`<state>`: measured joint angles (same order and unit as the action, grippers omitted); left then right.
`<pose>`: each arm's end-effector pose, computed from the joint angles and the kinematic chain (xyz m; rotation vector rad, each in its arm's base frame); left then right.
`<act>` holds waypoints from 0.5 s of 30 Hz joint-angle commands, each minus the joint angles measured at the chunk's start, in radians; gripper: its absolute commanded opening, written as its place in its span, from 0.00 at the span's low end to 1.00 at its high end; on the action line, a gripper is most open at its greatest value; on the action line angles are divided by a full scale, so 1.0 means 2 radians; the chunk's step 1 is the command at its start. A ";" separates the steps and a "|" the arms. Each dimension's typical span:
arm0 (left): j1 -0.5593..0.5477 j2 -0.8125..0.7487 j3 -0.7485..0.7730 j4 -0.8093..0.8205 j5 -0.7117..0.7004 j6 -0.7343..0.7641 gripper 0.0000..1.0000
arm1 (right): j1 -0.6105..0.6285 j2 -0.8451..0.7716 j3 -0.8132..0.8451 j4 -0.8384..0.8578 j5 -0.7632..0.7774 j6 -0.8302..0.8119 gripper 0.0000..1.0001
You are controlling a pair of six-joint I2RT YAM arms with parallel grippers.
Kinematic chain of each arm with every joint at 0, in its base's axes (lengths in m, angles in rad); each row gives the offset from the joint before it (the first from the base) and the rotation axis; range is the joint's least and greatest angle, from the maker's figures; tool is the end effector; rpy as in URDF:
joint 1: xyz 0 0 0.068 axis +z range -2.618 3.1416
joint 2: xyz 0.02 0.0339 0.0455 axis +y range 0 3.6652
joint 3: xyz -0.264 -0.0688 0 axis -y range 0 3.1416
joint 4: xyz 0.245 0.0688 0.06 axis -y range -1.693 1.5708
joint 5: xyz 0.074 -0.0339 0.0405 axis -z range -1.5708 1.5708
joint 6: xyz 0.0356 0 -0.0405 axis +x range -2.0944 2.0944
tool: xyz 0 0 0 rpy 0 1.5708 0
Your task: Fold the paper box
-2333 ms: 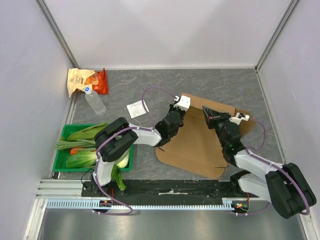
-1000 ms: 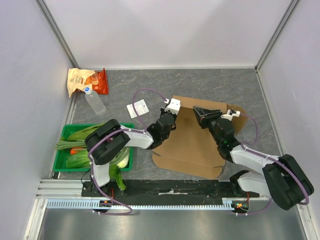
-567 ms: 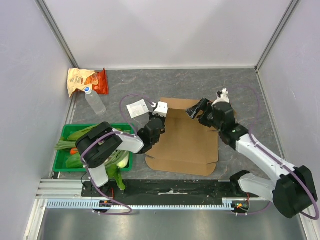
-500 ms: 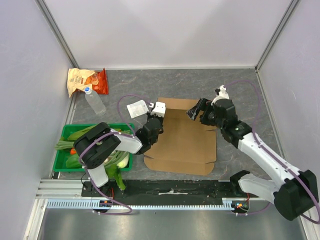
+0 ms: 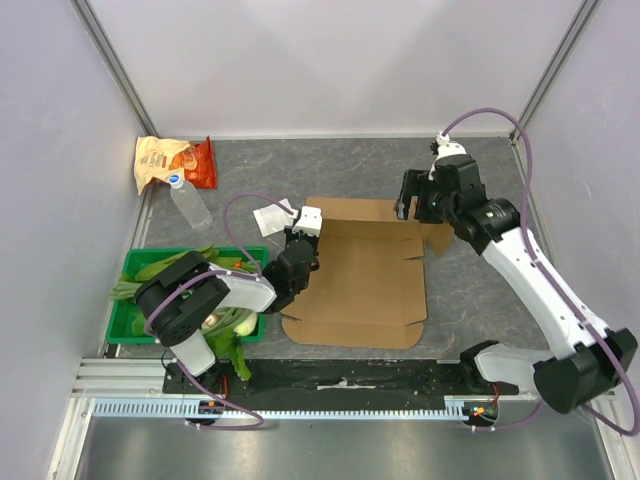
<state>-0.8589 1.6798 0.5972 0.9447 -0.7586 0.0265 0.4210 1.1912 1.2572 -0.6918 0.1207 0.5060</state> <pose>0.2247 -0.2229 0.1740 0.1811 1.6609 0.0198 0.2311 0.0988 0.3707 0.1626 2.2124 0.3868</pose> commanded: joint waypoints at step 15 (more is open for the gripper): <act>0.003 -0.017 -0.011 -0.002 -0.011 -0.009 0.02 | -0.108 0.034 -0.153 0.269 -0.271 0.094 0.55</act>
<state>-0.8486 1.6737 0.5819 0.9348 -0.7719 0.0196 0.2447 1.2800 1.0080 -0.3588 -0.2161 0.6041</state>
